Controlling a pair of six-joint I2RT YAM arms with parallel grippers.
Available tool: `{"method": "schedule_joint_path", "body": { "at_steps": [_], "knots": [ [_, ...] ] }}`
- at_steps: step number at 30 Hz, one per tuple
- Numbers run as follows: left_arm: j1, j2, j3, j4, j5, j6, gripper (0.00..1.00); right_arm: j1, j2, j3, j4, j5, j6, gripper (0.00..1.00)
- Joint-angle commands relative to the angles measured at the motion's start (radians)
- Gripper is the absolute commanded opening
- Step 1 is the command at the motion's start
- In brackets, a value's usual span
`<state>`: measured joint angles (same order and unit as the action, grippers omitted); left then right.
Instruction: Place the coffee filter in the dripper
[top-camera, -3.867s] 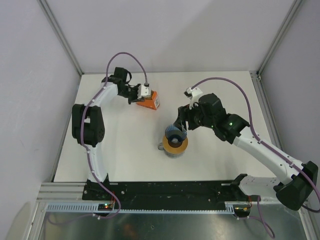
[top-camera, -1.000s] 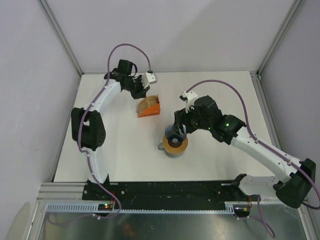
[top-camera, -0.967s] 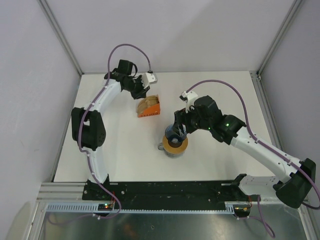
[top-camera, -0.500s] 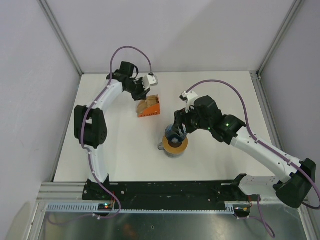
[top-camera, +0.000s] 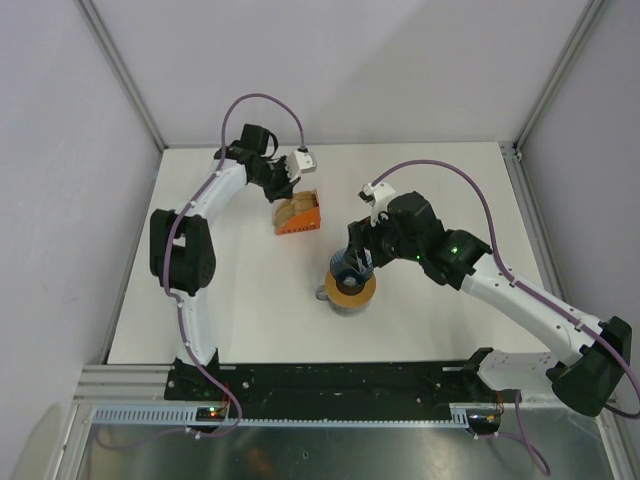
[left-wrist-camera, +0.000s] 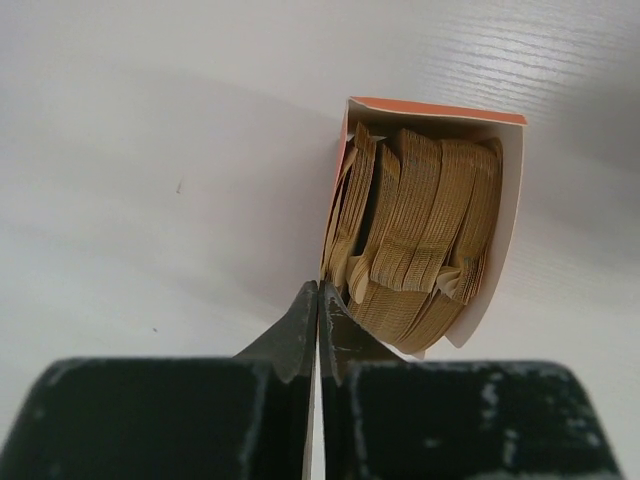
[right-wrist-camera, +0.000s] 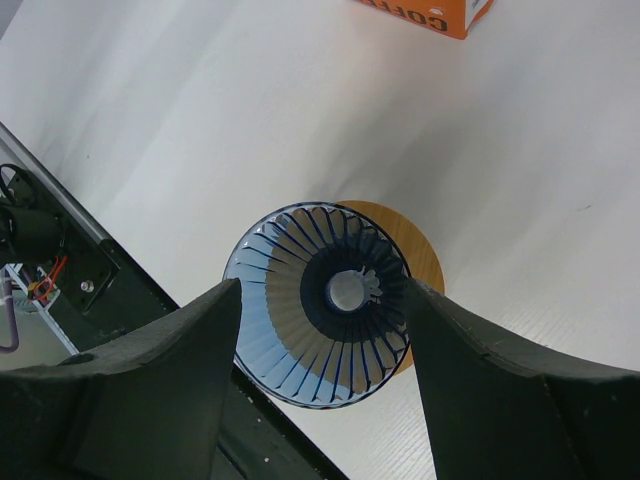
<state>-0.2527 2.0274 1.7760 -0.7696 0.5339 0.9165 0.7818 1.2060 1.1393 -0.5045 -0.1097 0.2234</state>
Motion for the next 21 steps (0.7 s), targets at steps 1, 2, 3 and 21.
{"method": "schedule_joint_path", "body": {
  "at_steps": [1, 2, 3, 21],
  "knots": [
    [0.003, -0.012, 0.035, 0.007, 0.026, 0.007, 0.01, 0.005, -0.008, 0.027, 0.004, 0.014, -0.012, 0.71],
    [0.003, -0.014, 0.034, 0.006, 0.024, 0.008, 0.0, 0.005, -0.006, 0.027, 0.002, 0.014, -0.012, 0.71],
    [0.002, -0.017, 0.033, 0.007, 0.022, 0.008, 0.0, 0.005, -0.005, 0.027, 0.001, 0.014, -0.012, 0.71],
    [0.012, -0.08, 0.055, 0.006, 0.001, -0.002, 0.0, 0.009, -0.001, 0.027, -0.011, 0.017, -0.012, 0.71]
  ]
}}
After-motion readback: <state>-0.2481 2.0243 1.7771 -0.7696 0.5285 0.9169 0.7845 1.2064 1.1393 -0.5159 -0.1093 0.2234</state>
